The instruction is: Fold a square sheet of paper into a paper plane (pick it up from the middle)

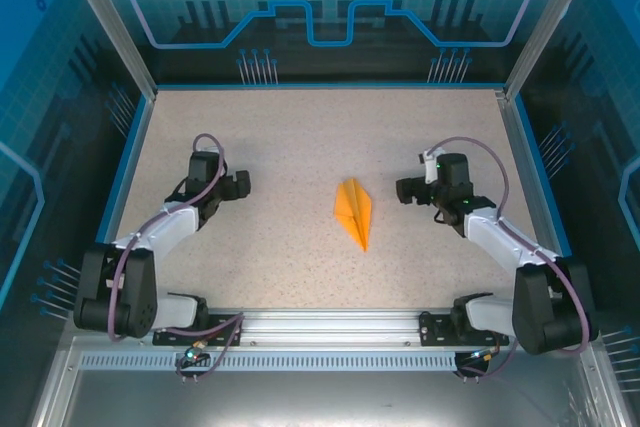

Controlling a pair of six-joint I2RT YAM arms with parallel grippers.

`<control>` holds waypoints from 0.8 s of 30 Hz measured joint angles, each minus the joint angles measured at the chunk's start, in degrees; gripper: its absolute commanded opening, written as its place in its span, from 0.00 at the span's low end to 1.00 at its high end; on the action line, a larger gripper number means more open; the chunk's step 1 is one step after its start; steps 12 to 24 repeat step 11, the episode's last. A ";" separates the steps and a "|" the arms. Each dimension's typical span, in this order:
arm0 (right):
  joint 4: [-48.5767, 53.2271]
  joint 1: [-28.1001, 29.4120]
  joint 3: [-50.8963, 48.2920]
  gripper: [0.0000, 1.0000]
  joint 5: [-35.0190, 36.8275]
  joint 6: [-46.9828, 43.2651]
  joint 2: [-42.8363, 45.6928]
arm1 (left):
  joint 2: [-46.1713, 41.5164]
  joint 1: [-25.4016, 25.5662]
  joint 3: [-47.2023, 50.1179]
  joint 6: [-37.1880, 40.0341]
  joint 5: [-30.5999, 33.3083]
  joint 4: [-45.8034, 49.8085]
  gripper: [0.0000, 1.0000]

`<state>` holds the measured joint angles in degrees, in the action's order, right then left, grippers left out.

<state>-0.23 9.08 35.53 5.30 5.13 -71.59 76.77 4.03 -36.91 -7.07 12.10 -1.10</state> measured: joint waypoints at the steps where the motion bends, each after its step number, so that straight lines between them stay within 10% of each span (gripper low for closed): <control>1: -1.79 -1.01 -0.48 0.99 0.00 -0.33 -0.15 | 0.66 -0.26 0.37 0.20 0.11 -1.90 0.99; 24: -16.22 -4.66 -3.17 0.99 -1.97 -2.25 -5.11 | 5.18 -0.55 0.66 1.36 -0.48 -11.41 0.99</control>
